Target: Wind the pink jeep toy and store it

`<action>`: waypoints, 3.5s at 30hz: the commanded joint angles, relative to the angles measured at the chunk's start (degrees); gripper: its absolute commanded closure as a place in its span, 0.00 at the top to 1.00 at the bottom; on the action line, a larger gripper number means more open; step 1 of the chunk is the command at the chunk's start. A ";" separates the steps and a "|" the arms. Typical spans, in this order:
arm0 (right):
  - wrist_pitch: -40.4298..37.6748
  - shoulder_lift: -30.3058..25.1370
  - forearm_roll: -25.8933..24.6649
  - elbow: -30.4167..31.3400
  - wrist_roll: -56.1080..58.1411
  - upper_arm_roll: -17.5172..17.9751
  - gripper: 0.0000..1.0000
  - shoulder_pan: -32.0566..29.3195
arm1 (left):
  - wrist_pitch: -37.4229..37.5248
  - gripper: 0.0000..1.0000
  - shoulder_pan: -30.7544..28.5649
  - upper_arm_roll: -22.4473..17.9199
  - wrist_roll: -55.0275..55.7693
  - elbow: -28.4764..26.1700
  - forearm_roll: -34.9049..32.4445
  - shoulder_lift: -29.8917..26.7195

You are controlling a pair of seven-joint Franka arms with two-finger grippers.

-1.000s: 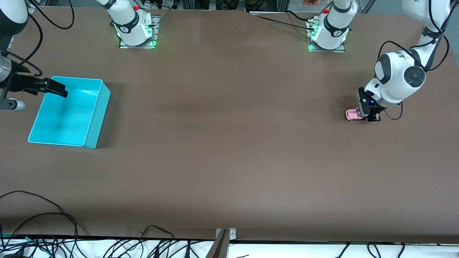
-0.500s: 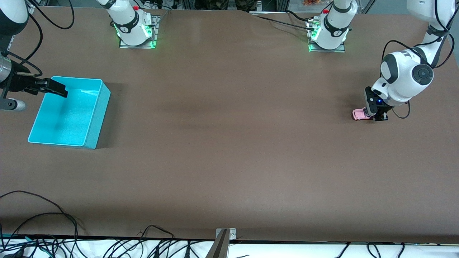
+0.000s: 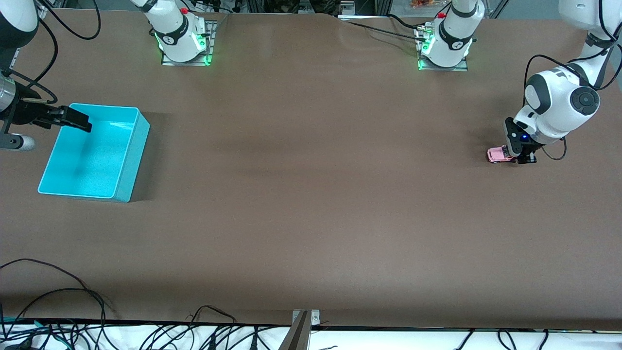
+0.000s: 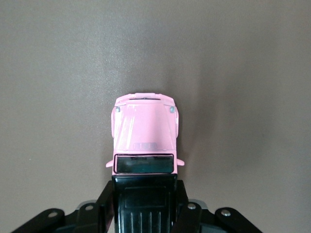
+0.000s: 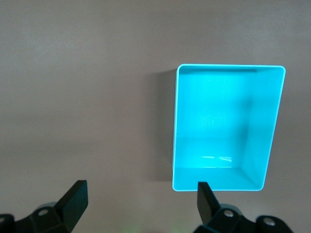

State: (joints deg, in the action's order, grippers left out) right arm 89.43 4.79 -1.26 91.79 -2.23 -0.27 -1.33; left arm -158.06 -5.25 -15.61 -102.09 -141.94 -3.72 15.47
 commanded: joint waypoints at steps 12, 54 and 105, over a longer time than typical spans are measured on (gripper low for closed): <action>-0.49 0.22 0.91 -1.00 -0.14 -0.17 1.00 0.02 | -2.34 0.45 0.68 0.05 -1.00 2.63 2.75 4.57; -0.49 0.31 0.91 -1.00 -0.14 -0.26 1.00 0.02 | 5.30 1.00 0.41 -0.03 -3.72 5.10 3.02 1.67; -0.49 0.31 0.91 -1.00 -0.14 -0.26 1.00 0.02 | 15.59 1.00 1.29 0.31 3.04 5.98 8.29 -0.27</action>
State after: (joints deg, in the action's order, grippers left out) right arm 89.43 4.81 -1.26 91.79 -2.23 -0.29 -1.34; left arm -143.85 -4.03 -15.14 -99.05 -136.39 2.77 16.17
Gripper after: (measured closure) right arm 0.000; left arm 0.000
